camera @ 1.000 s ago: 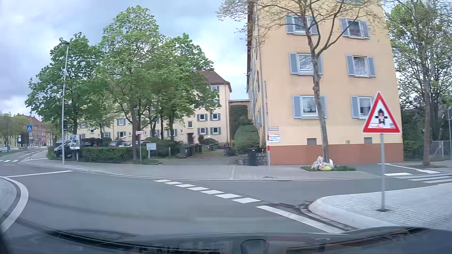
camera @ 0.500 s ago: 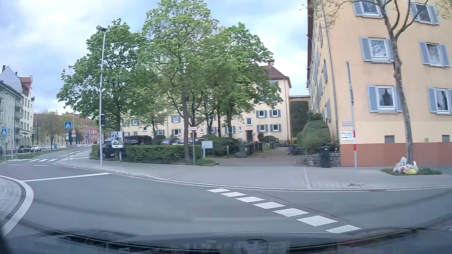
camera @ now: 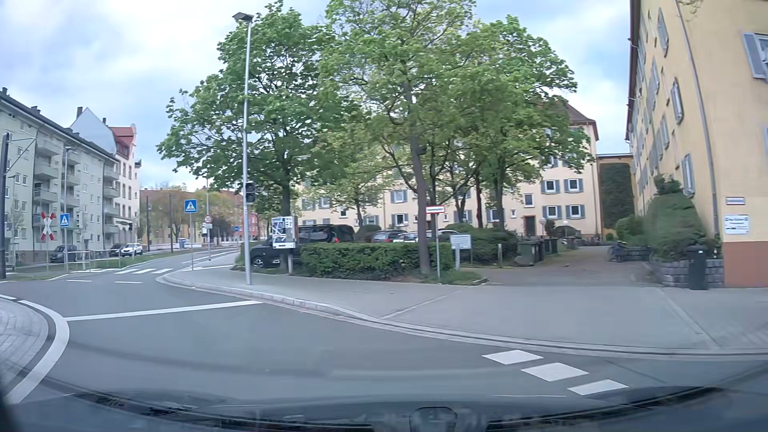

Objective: Follow the waypoints while adhering to traffic rules and regulations

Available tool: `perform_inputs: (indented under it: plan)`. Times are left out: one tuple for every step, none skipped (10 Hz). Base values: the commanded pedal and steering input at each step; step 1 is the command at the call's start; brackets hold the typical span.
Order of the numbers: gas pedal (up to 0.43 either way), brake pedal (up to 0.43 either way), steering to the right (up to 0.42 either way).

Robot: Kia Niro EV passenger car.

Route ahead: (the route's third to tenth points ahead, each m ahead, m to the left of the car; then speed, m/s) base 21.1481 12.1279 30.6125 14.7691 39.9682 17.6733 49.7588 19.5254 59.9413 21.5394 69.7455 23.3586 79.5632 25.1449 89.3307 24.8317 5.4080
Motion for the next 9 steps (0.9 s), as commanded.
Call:
perform_inputs:
  plan:
    - [0.098,0.000,-0.331]
    - [0.098,0.000,-0.330]
    - [0.098,0.000,-0.328]
    - [0.098,0.000,-0.325]
    - [0.098,0.000,-0.325]
    - [0.098,0.000,-0.322]
    - [0.098,0.000,-0.314]
    - [0.098,0.000,-0.306]
    - [0.098,0.000,-0.297]
